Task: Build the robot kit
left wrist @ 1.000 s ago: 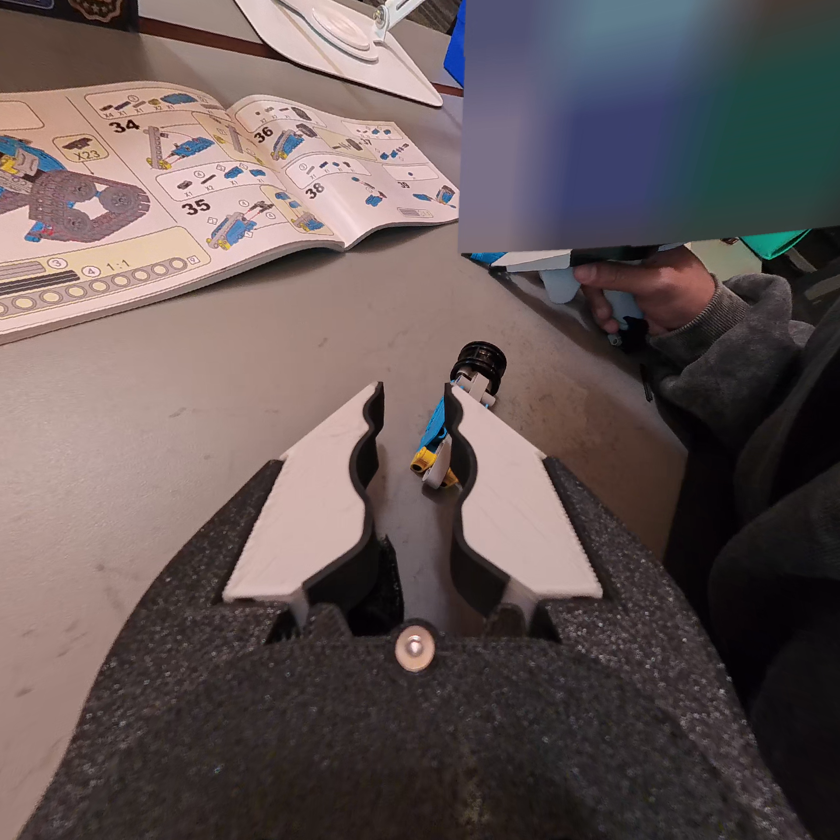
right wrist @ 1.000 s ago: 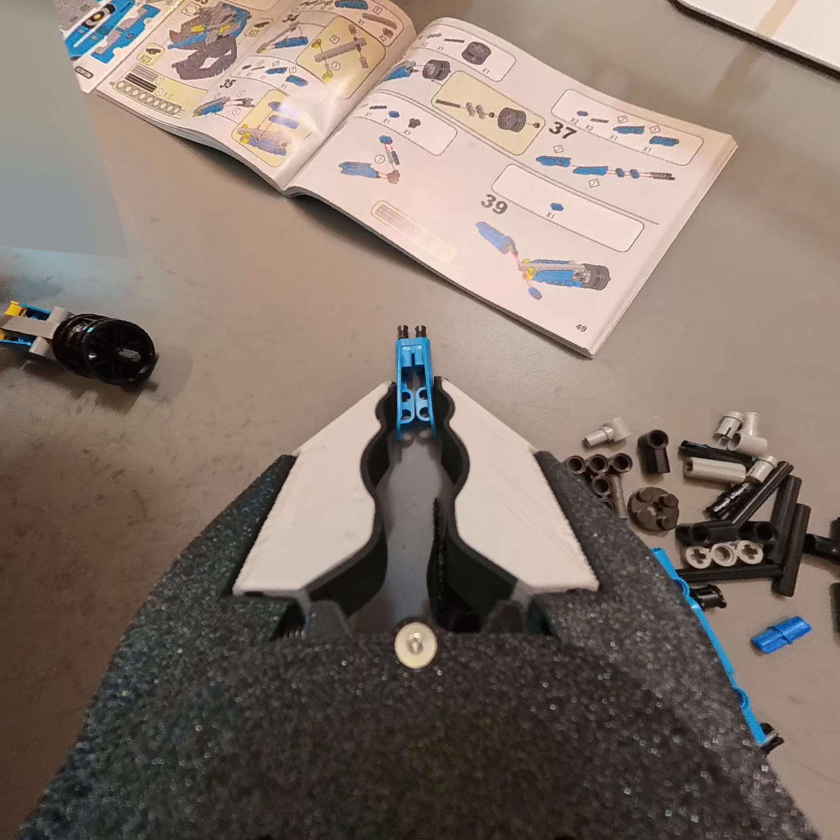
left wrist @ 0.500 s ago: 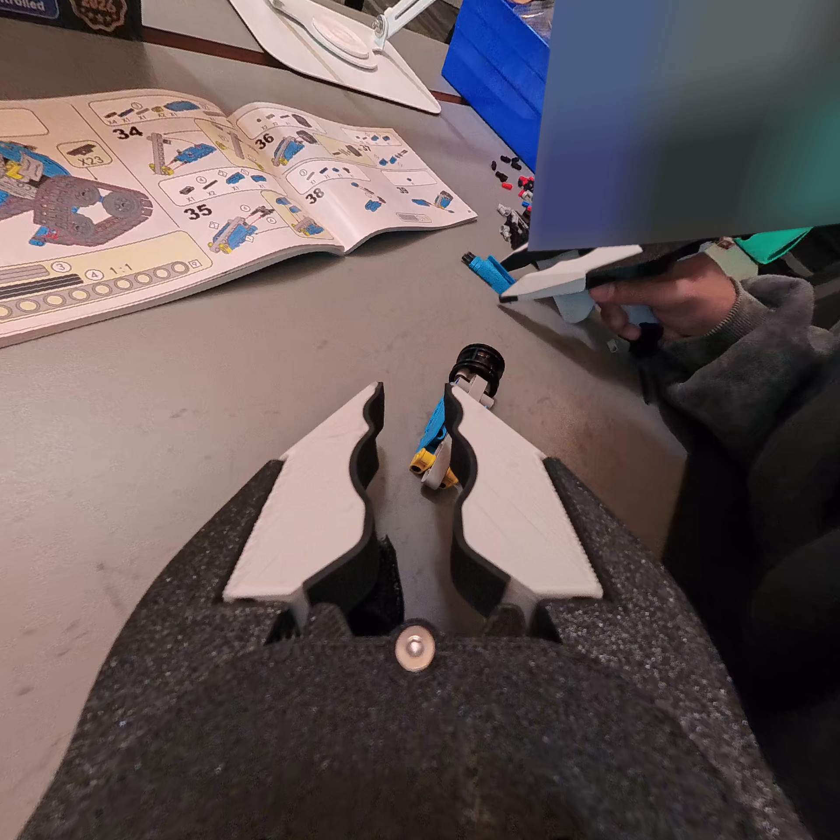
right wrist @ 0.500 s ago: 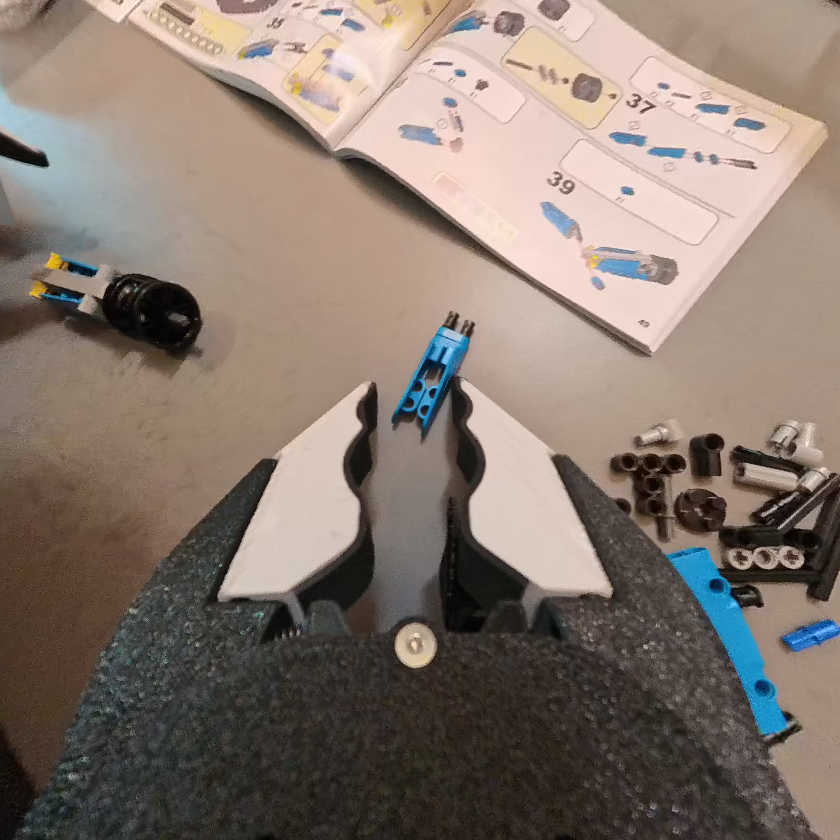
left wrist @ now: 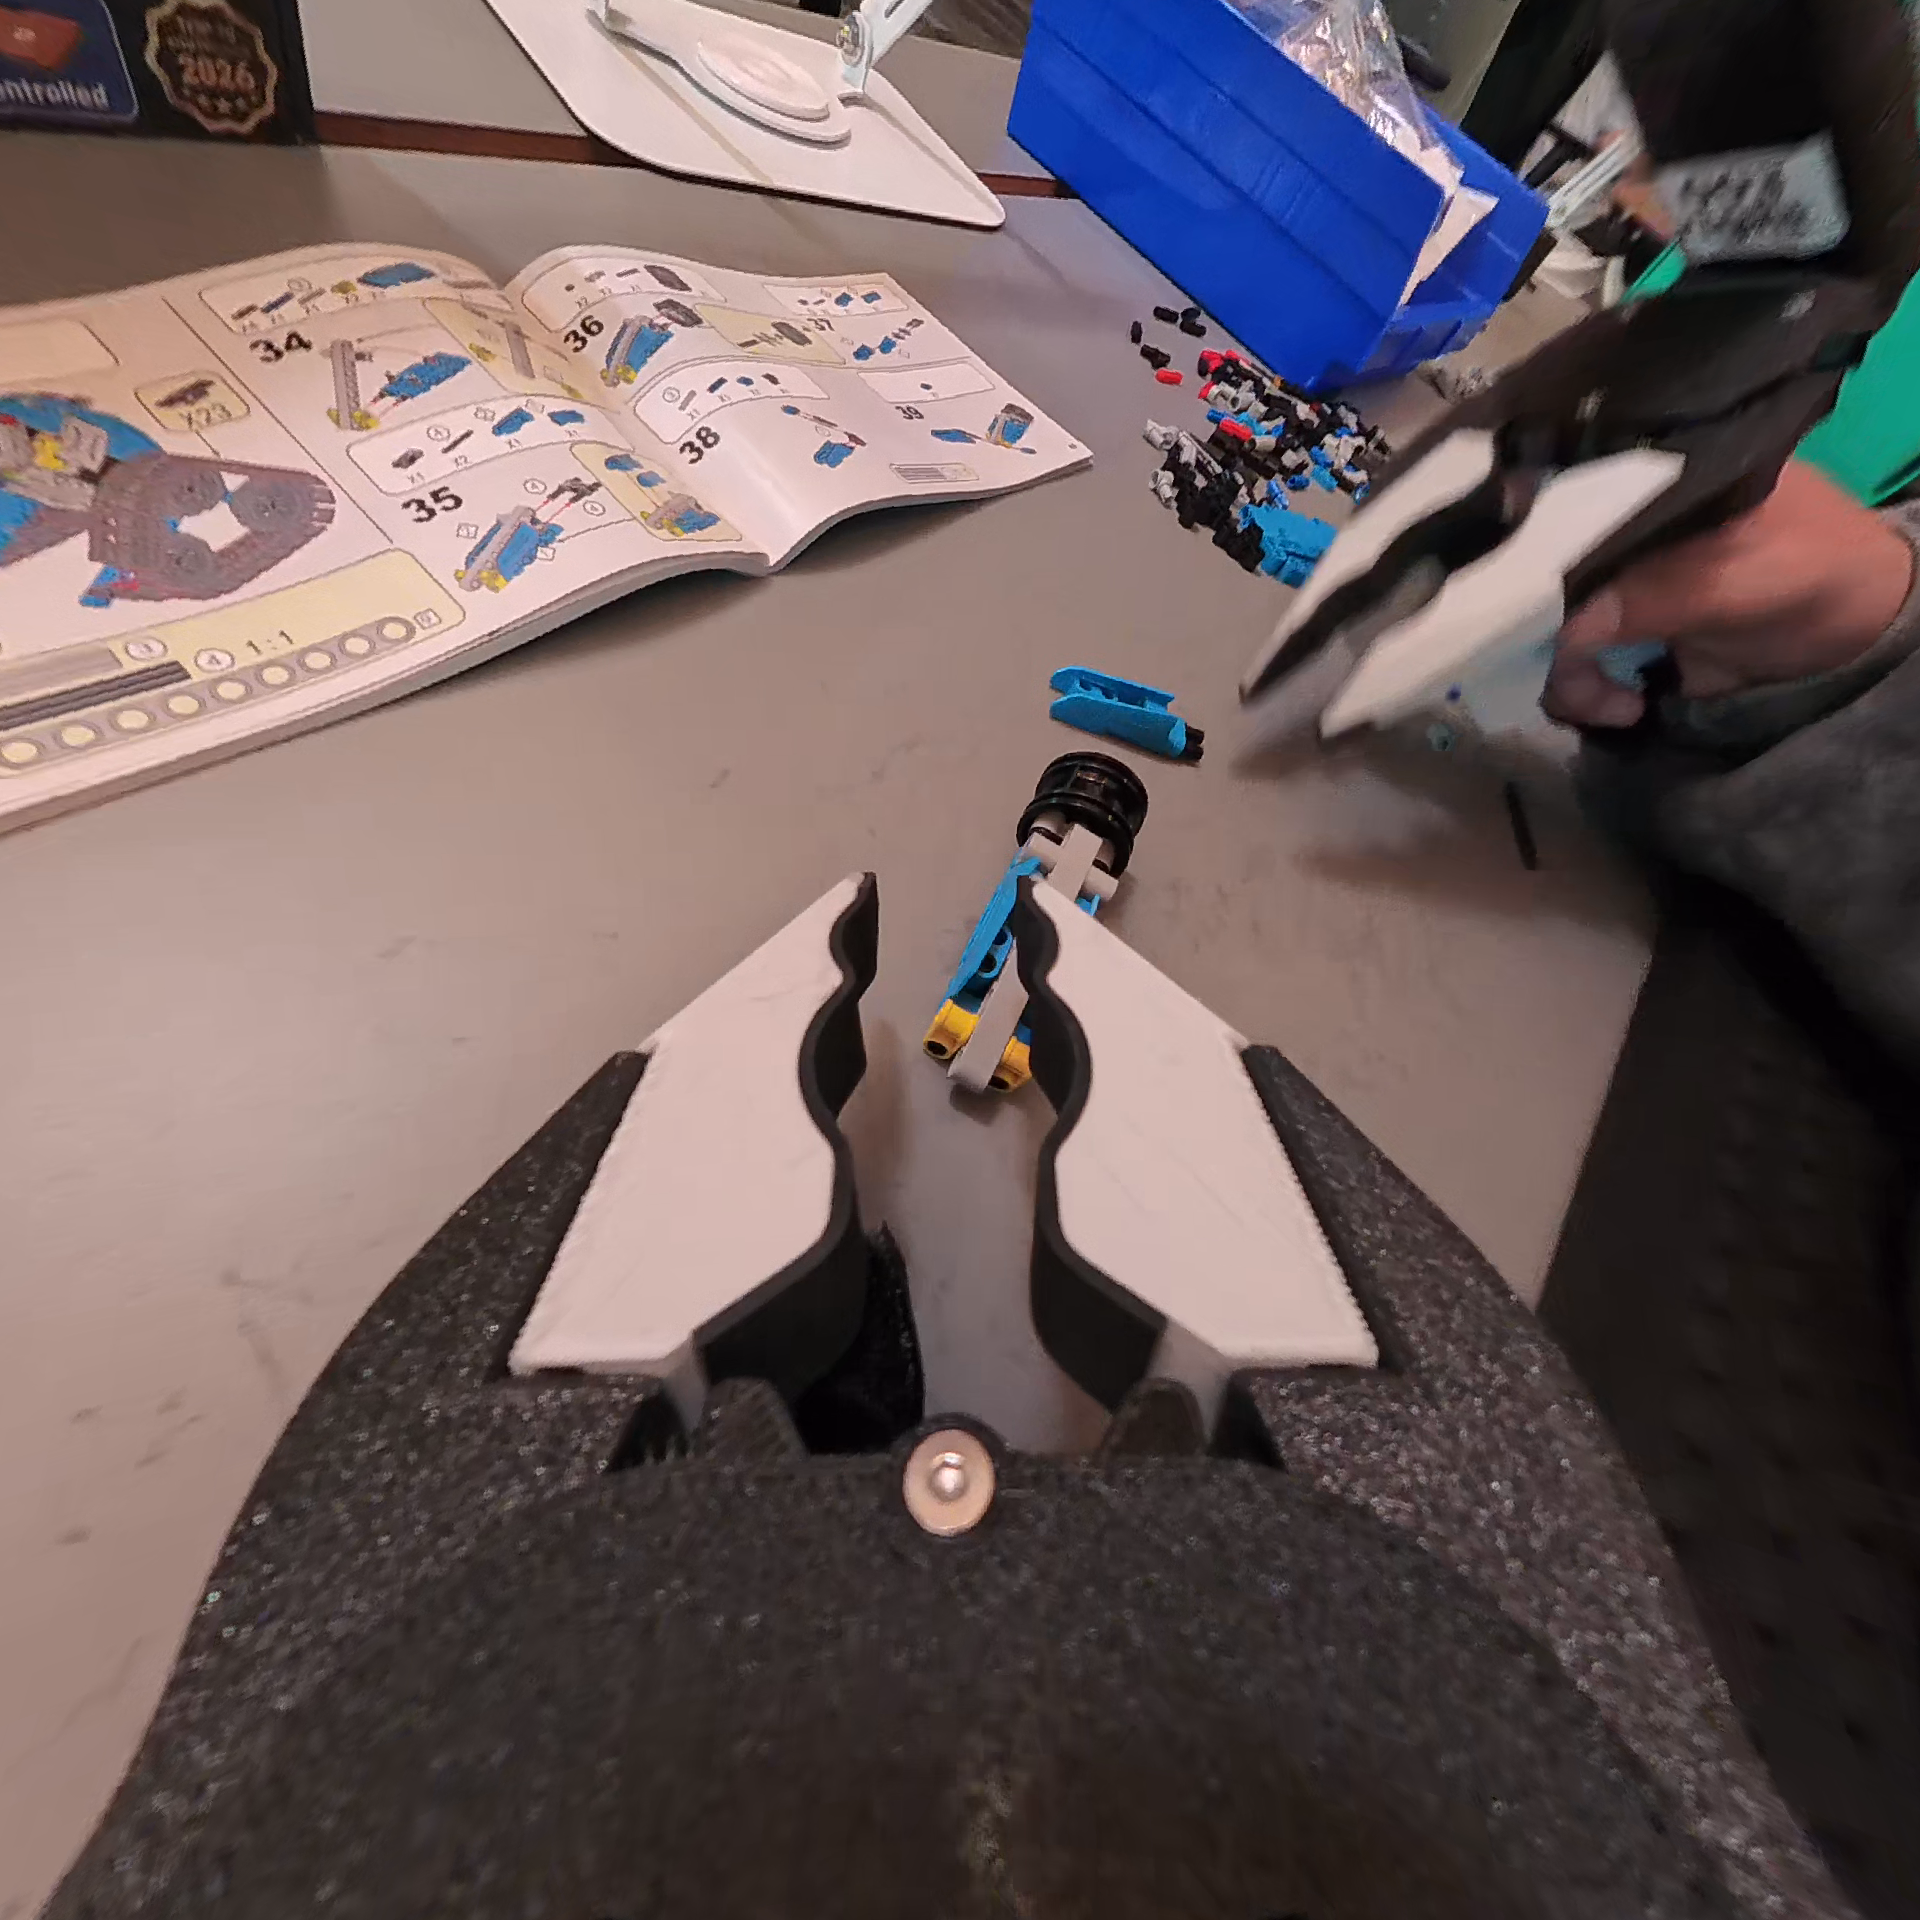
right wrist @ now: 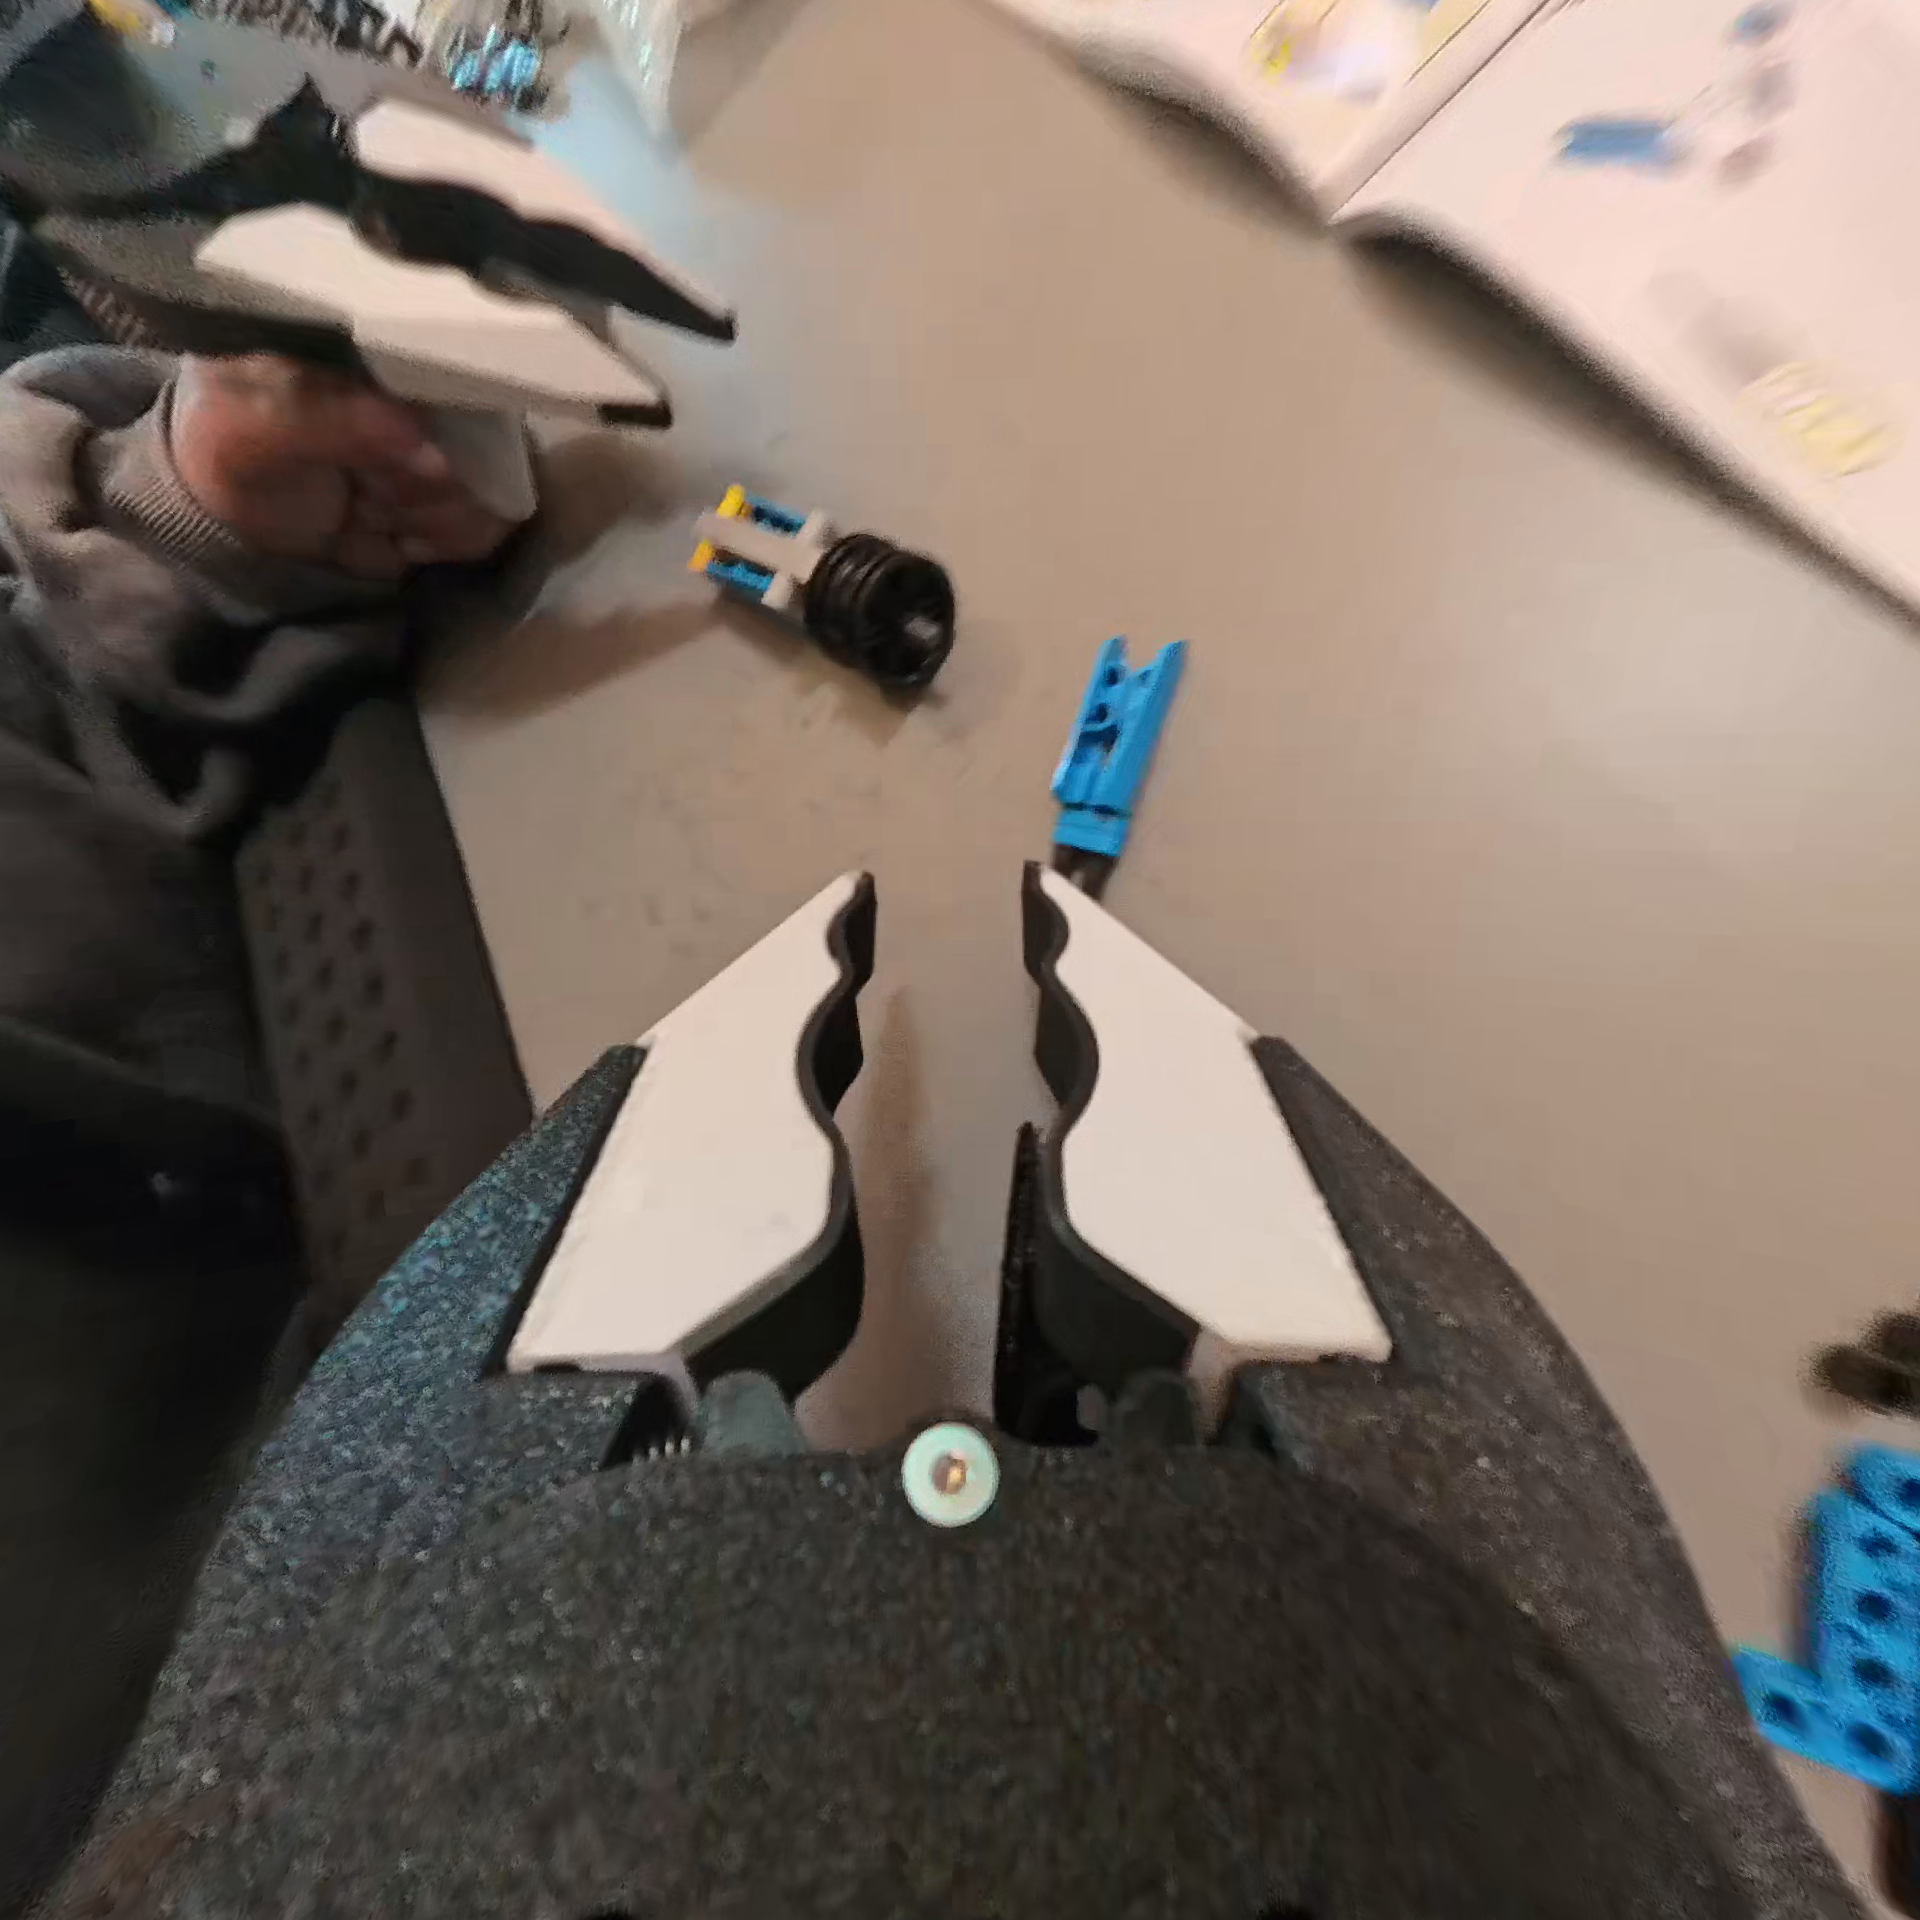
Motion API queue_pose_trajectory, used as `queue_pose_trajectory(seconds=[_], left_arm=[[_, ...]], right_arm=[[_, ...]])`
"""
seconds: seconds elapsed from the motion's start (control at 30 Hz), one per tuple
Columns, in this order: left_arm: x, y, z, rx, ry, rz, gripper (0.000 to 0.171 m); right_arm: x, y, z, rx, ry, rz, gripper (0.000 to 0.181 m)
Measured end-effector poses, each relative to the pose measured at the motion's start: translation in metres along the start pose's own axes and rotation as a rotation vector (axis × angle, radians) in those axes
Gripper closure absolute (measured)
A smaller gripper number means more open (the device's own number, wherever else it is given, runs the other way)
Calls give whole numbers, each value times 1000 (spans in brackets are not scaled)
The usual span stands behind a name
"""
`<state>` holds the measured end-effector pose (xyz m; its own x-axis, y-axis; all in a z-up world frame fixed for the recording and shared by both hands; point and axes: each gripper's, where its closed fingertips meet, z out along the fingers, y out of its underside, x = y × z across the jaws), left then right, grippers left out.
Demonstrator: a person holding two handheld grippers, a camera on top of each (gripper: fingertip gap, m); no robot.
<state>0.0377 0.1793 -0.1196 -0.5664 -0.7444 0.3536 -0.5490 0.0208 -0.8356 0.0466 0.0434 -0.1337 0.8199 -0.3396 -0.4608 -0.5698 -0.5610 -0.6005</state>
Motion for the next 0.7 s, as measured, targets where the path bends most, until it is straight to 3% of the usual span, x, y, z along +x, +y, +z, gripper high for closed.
queue_pose_trajectory(seconds=[0.17,0.33,0.43,0.53,0.6,0.7], left_arm=[[6,1,0,-4,-25,91,146],[9,1,0,0,-31,120,146],[8,0,-1,7,-33,114,146],[7,0,-1,7,-40,115,146],[9,-2,-2,21,-46,137,146],[11,-7,-5,52,-74,199,147]], right_arm=[[24,-22,-17,139,142,-87,150],[27,-13,11,57,239,-245,144],[27,-11,26,24,246,-245,147],[30,-10,32,7,270,-261,163],[19,0,31,-59,220,-356,164],[-29,42,20,-217,-36,-571,164]])
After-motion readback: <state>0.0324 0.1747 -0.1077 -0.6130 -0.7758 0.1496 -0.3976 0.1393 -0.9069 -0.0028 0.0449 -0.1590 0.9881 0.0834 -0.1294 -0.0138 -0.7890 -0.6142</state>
